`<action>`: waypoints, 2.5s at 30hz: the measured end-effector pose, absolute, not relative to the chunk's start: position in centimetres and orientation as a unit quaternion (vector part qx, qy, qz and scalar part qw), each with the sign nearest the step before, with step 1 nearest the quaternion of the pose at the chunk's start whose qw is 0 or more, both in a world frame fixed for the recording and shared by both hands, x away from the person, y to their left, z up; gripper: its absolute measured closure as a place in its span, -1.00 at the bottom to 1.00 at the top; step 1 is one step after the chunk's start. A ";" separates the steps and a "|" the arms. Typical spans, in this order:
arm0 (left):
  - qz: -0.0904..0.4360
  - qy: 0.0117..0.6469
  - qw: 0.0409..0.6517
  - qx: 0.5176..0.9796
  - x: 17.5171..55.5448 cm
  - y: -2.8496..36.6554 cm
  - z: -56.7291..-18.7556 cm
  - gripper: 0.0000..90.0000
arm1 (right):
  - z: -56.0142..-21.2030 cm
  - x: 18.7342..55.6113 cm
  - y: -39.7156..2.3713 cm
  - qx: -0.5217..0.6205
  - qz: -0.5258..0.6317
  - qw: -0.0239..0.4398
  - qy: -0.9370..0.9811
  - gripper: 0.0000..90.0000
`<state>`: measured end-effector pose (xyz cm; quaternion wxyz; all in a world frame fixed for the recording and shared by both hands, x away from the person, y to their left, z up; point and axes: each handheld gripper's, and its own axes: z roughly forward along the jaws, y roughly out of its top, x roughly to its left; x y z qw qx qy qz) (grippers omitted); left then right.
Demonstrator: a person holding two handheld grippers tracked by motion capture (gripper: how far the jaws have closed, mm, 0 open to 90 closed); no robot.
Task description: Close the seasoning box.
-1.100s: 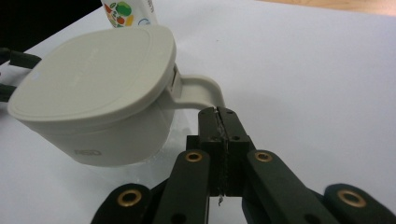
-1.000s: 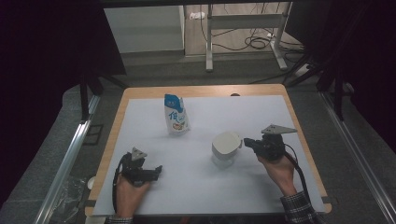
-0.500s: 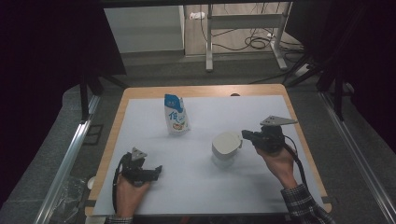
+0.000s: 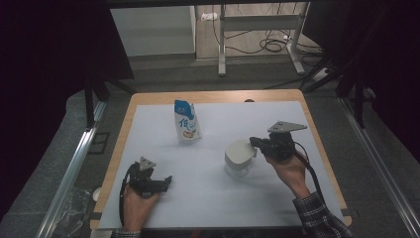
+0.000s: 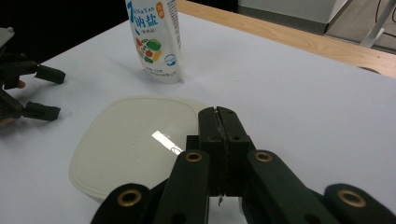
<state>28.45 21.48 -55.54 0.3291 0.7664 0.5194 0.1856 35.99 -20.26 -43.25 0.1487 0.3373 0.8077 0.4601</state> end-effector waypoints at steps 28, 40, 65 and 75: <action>0.186 0.518 0.329 0.767 28.5 21.5 -55.5 -0.94 | -43.5 36.0 -20.0 0.333 0.454 0.160 0.811 0.99; 0.186 0.516 0.326 0.770 28.5 21.5 -55.5 -0.94 | -44.1 36.3 -20.5 0.346 0.441 0.175 0.810 0.99; 0.185 0.518 0.328 0.768 28.5 21.5 -55.5 -0.94 | -46.2 36.7 -22.2 0.366 0.444 0.163 0.802 0.97; 0.185 0.518 0.328 0.768 28.5 21.5 -55.5 -0.94 | -46.8 35.6 -23.6 0.374 0.440 0.189 0.794 0.80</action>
